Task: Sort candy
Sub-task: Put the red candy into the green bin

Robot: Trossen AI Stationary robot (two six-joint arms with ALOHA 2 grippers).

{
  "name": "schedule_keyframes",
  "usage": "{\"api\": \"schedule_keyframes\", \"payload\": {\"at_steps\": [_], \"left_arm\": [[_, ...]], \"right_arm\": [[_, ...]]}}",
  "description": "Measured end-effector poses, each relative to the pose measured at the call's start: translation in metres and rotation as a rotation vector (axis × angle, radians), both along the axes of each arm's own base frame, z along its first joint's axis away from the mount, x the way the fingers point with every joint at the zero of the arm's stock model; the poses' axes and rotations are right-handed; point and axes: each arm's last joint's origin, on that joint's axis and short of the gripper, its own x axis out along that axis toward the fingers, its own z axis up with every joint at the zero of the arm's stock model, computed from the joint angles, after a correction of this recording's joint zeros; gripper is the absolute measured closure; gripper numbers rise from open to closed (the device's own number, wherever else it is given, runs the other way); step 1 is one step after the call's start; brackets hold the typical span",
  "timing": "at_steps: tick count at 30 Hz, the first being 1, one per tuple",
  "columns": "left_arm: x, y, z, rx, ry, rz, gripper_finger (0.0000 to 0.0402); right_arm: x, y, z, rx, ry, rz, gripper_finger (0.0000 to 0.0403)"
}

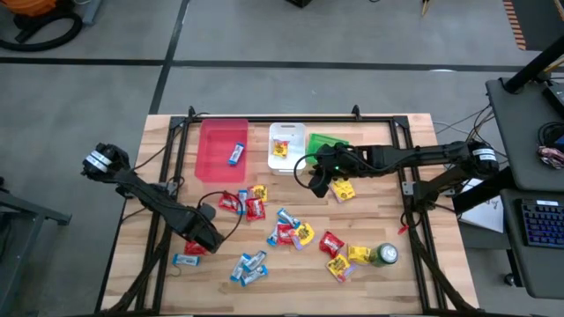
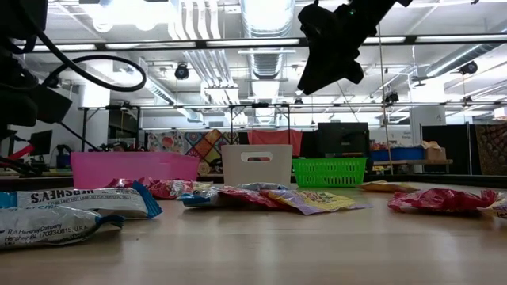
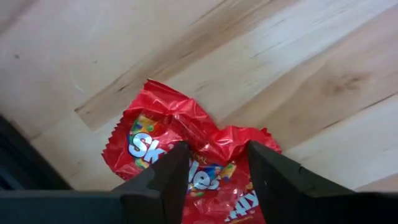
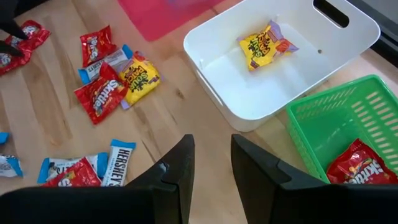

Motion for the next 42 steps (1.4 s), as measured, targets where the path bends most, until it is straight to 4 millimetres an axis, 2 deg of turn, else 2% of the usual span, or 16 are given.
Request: {"api": "schedule_keyframes", "payload": {"at_steps": [8, 14, 20, 26, 32, 36, 42], "left_arm": [[0.000, 0.000, 0.000, 0.006, -0.001, -0.007, 0.0388], [0.004, -0.003, 0.008, 0.005, -0.019, -0.053, 0.0399], [0.019, -0.009, 0.042, 0.061, -0.184, -0.183, 0.0401], [0.046, -0.019, 0.091, 0.199, -0.525, -0.479, 0.0402], [0.076, -0.029, 0.125, 0.319, -0.862, -0.797, 0.0401], [0.085, -0.025, 0.130, 0.369, -0.929, -0.883, 0.0401], [0.092, -0.010, 0.123, 0.408, -0.909, -0.829, 0.0401]], "right_arm": [[0.000, 0.000, 0.000, -0.003, 0.001, 0.003, 0.0307], [0.000, 0.000, 0.000, -0.006, 0.002, 0.006, 0.0307], [0.001, 0.004, 0.000, -0.040, 0.009, 0.059, 0.0307], [0.013, 0.030, -0.002, -0.168, -0.016, 0.271, 0.0307], [0.033, 0.073, -0.011, -0.371, -0.088, 0.569, 0.0307], [0.040, 0.099, -0.014, -0.475, -0.140, 0.707, 0.0307], [0.048, 0.121, -0.009, -0.520, -0.165, 0.779, 0.0292]]}}
